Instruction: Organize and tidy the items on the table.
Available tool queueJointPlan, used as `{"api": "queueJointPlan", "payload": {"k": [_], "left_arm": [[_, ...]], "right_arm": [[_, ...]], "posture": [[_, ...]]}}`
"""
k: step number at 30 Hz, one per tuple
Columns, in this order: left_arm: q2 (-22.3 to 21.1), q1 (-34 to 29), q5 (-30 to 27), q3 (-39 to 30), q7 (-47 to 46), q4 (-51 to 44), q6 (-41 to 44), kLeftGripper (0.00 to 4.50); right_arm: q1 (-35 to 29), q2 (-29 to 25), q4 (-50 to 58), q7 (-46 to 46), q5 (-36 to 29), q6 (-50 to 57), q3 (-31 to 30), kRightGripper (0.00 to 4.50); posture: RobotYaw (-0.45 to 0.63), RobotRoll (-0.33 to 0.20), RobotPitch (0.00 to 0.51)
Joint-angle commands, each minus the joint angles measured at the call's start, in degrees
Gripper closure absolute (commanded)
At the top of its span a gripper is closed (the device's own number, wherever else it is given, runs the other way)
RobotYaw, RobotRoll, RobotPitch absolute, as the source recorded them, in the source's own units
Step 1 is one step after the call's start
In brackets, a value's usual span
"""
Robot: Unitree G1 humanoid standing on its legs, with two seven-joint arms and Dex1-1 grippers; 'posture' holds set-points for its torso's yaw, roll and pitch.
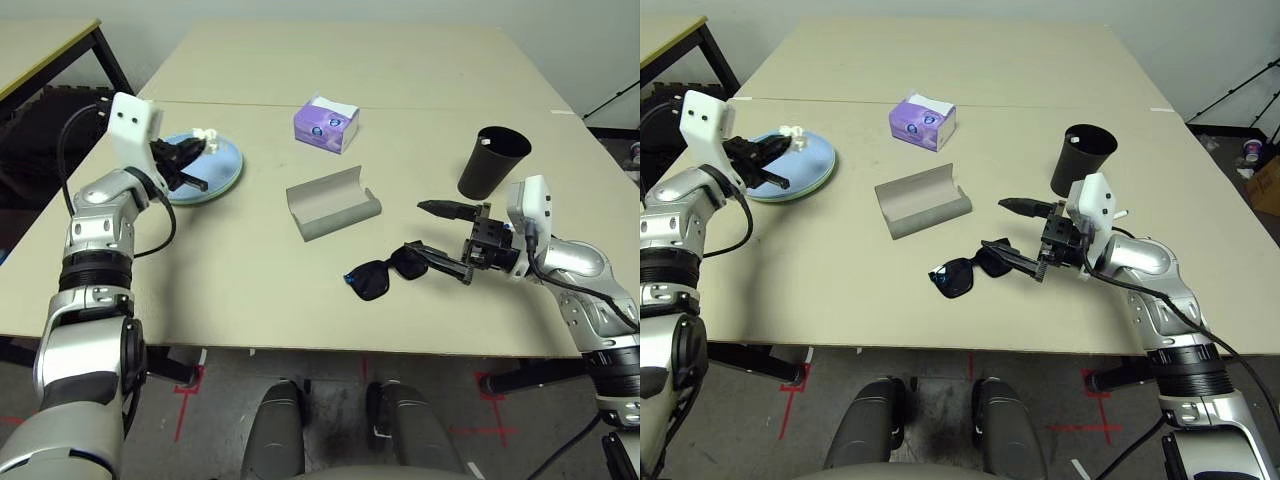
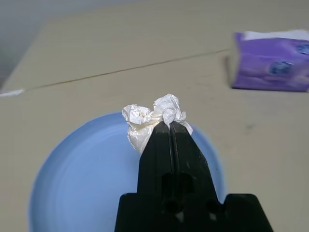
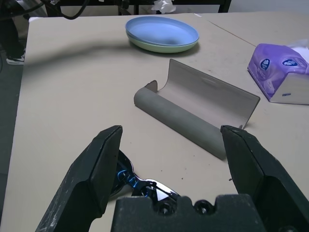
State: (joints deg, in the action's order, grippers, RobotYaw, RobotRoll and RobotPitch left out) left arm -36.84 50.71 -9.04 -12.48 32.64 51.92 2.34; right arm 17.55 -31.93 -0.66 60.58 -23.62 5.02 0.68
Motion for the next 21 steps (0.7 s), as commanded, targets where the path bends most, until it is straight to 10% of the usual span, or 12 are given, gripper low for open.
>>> {"api": "queueJointPlan", "payload": {"k": [1, 6, 17, 21], "left_arm": [[0.4, 1.4, 0.4, -0.5, -1.6, 3.8, -2.4, 4.47], [0.8, 1.9, 0.4, -0.3, -1.5, 5.6, -3.8, 4.09], [0.8, 2.5, 0.6, 0.5, -0.1, 5.5, -5.0, 0.09], [0.6, 2.7, 0.7, 0.6, 0.7, 5.4, -5.1, 0.02]], "right_arm": [[-0.2, -0.3, 0.1, 0.3, 0.2, -0.1, 0.1, 0.0], [-0.5, -0.6, 0.7, 0.2, 0.0, 0.4, 0.3, 0.0], [0.1, -0.9, -0.1, 0.2, 0.2, 0.0, 0.6, 0.0], [0.4, -0.8, -0.1, -0.1, 0.2, 0.1, 0.5, 0.0]], "posture": [[-0.02, 0.0, 0.104], [-0.03, 0.0, 0.102], [-0.02, 0.0, 0.094], [-0.02, 0.0, 0.094]]}}
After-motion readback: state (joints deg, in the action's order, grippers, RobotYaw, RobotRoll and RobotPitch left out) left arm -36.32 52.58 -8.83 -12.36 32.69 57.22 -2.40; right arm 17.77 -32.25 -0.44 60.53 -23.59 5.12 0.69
